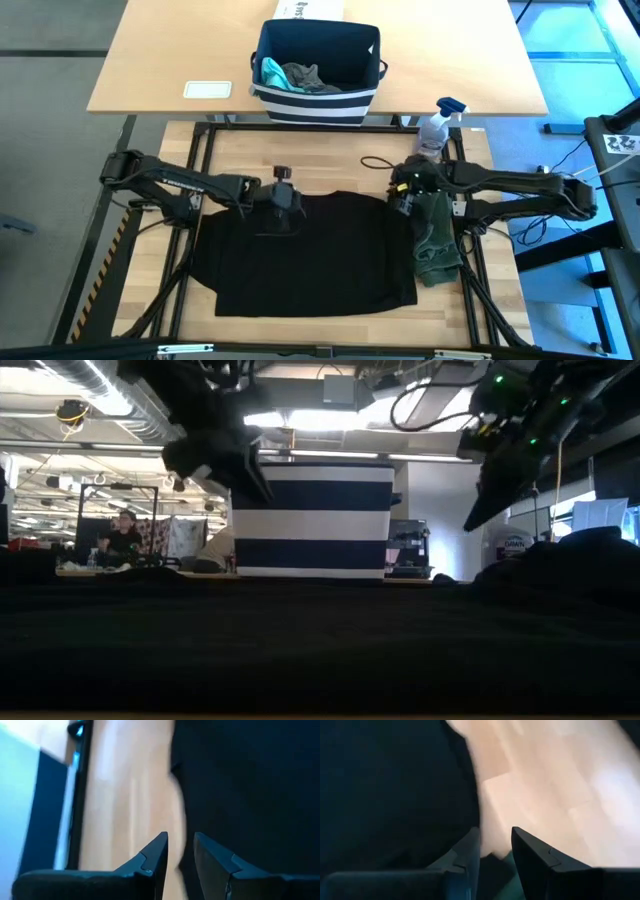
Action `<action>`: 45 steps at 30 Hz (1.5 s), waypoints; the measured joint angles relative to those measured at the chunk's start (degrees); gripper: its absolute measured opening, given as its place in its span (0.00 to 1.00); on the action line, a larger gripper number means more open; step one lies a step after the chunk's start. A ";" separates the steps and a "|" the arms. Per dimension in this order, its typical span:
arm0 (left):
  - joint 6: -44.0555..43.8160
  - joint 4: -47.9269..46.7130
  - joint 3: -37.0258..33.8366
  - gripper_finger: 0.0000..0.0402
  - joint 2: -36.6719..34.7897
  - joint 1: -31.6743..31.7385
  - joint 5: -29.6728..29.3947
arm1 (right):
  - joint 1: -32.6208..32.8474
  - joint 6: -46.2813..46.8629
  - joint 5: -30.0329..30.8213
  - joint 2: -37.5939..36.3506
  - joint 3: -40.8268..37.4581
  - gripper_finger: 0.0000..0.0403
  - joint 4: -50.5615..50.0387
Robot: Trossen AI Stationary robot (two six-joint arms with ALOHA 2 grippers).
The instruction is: Fold Laundry from Bin
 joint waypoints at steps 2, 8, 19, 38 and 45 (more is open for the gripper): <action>-1.45 1.57 0.00 0.22 0.78 -2.31 0.43 | 2.32 1.96 -0.20 -2.34 -0.02 0.28 -2.47; -3.64 5.55 0.00 0.22 2.46 -8.22 -1.31 | 13.70 11.27 3.21 -7.89 -0.02 0.28 -6.76; -8.85 10.20 0.00 0.22 2.94 -11.99 -1.48 | 33.60 36.64 11.82 -11.97 -0.02 0.28 -22.36; -7.52 13.09 0.00 0.22 4.18 -12.27 -0.94 | 38.72 55.39 15.38 -11.99 8.41 0.28 -40.55; -7.48 12.93 0.00 0.22 4.18 -12.25 -0.87 | 38.70 57.38 12.09 -11.37 6.23 0.30 -40.44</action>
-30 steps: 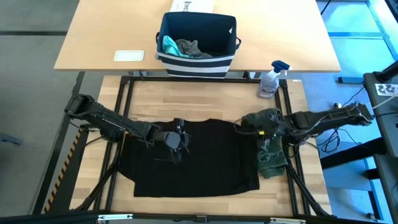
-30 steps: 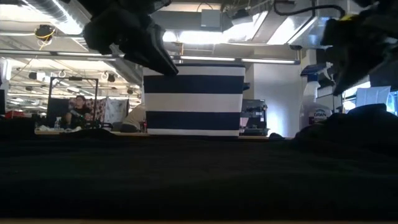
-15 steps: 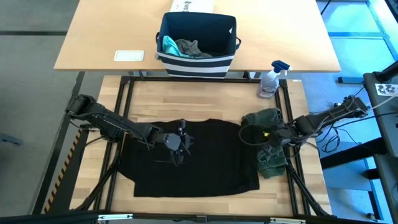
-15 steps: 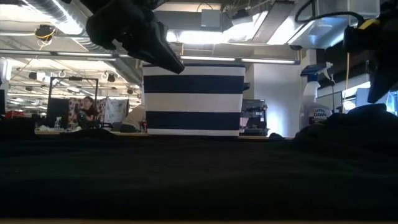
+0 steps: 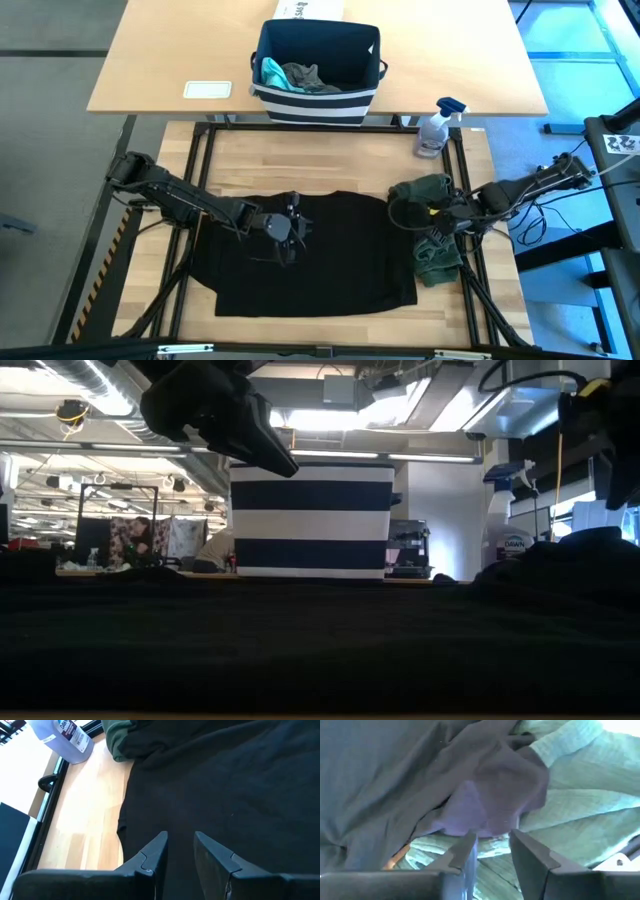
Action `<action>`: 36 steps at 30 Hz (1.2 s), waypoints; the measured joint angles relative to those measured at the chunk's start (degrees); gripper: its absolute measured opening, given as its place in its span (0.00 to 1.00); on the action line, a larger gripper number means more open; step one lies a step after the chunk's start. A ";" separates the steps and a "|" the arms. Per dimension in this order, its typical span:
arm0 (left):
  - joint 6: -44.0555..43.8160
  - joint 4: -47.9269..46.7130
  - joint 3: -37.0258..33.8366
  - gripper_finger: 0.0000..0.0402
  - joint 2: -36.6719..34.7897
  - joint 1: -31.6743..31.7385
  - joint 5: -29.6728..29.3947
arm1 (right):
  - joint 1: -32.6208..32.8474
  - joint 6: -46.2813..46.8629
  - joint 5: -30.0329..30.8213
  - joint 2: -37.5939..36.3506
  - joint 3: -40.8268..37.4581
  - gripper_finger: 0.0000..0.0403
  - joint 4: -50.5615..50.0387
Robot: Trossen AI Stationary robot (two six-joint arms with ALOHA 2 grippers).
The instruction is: Fold Laundry from Bin
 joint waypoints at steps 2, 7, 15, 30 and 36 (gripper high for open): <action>0.01 0.05 0.00 0.22 0.00 0.00 -0.02 | 0.00 0.19 0.41 -0.04 -0.97 0.33 1.49; 1.37 0.00 0.00 0.22 0.00 -0.07 -0.02 | 0.00 0.59 5.14 -0.05 -1.48 0.44 2.31; 1.44 0.01 0.00 0.22 0.00 -0.33 0.00 | -0.02 2.74 4.29 -0.03 -1.48 0.62 2.77; 1.41 0.04 -0.02 0.22 0.00 -0.33 0.00 | -0.02 8.13 3.95 -0.02 -8.54 0.76 10.77; 1.42 0.49 -0.02 0.22 0.00 -0.33 -0.02 | 0.00 7.94 4.04 -0.03 -8.92 0.64 14.45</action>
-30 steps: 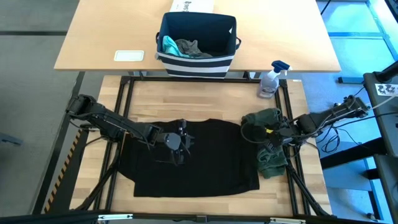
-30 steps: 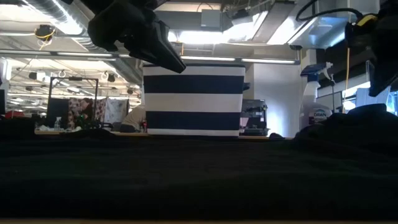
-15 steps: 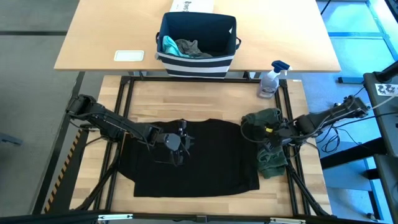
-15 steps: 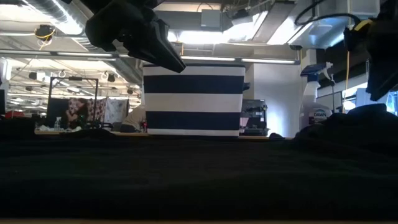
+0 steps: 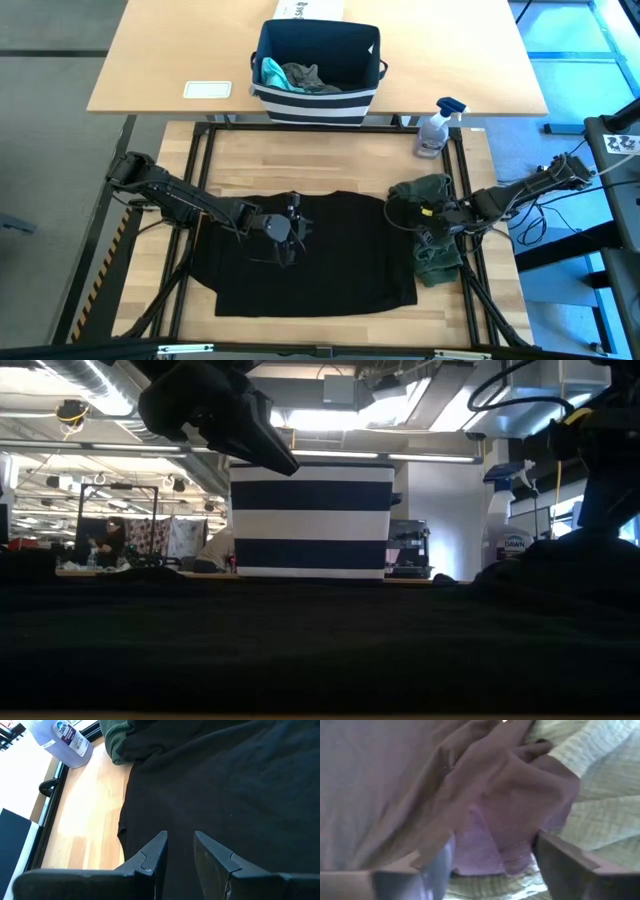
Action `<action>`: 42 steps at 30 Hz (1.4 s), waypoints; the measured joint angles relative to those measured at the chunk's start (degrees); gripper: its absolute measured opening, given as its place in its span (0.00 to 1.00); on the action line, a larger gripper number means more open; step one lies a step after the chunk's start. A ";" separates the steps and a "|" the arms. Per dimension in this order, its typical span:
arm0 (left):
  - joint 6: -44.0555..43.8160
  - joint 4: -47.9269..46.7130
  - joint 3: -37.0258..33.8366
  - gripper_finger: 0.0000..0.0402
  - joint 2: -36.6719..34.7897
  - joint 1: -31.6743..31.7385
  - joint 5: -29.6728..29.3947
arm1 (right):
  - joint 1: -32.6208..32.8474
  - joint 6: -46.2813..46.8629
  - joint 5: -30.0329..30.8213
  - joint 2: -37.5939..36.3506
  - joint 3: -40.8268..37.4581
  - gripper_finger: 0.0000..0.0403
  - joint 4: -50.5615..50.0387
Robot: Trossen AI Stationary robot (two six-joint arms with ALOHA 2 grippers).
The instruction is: Fold Laundry from Bin
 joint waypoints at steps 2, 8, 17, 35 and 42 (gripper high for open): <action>0.00 0.42 0.00 0.22 0.00 0.07 0.00 | -0.02 -1.16 -0.02 0.00 0.00 0.53 0.72; 0.05 5.49 0.00 0.22 -0.02 0.09 1.77 | -0.02 -4.41 1.33 0.00 0.00 0.10 1.54; 1.61 8.32 0.00 0.22 -0.02 1.20 3.32 | -0.01 -8.72 3.84 -0.67 0.56 0.02 6.96; 7.74 20.57 3.76 0.22 11.57 9.63 13.00 | -0.11 -14.75 7.50 -0.76 6.38 0.02 8.17; 7.74 19.93 4.48 0.22 12.50 9.94 13.51 | -0.06 -11.54 7.03 -0.76 6.38 0.12 2.03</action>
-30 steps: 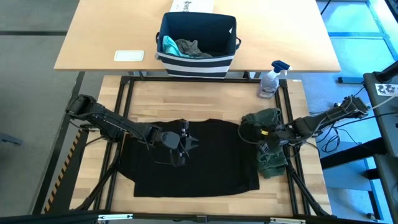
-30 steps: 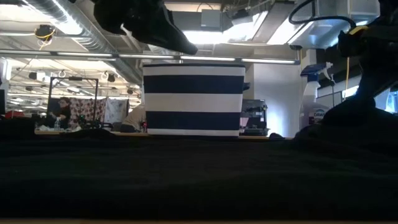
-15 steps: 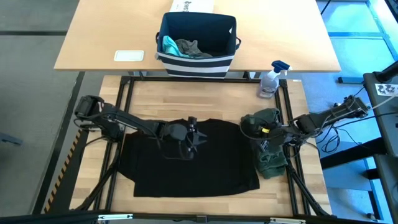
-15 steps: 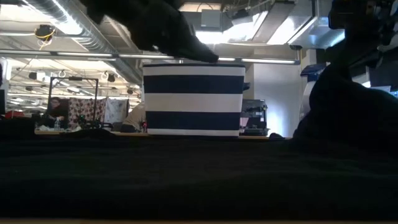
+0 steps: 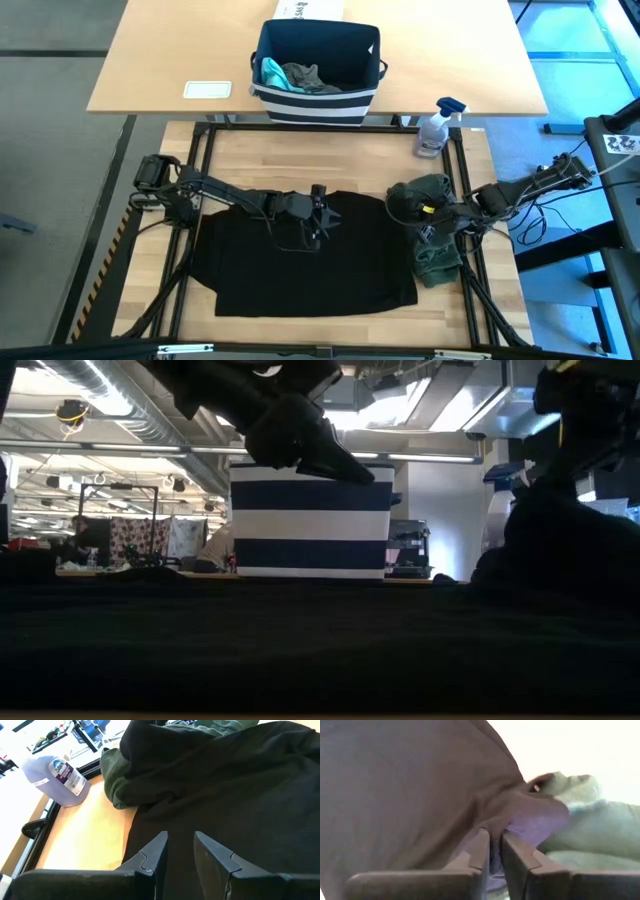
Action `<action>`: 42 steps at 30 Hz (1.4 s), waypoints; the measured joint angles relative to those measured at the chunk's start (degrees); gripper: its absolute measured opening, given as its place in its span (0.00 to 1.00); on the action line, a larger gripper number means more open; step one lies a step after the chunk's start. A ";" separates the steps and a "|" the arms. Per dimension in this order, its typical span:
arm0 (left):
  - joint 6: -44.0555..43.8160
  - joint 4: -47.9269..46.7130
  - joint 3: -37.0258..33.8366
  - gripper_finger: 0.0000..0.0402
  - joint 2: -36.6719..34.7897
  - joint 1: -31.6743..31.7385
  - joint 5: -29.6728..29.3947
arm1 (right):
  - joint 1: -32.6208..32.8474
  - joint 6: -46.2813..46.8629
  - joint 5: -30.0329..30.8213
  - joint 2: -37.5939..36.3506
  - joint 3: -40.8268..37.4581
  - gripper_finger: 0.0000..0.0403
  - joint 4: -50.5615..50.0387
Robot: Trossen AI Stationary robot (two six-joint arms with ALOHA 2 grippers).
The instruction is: Fold Laundry from Bin
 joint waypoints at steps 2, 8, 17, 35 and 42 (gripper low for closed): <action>-0.02 -0.30 0.00 0.22 0.00 0.00 -0.40 | 0.06 2.08 -1.46 0.00 0.00 0.17 -2.90; -0.04 -1.43 0.00 0.22 0.00 0.00 -0.55 | 0.06 6.73 -6.01 0.00 0.00 0.32 -7.23; -0.08 -3.12 0.00 0.22 0.00 -0.01 -0.57 | 0.11 11.67 -11.51 0.00 0.00 0.43 -10.32; -0.21 -11.75 -0.02 0.22 0.00 -0.53 -3.31 | 0.06 14.87 -9.79 -2.80 4.27 0.43 -18.36; -0.21 -11.53 -0.02 0.22 0.00 -2.01 -3.19 | 0.07 14.59 -8.29 -2.48 8.47 0.43 -13.88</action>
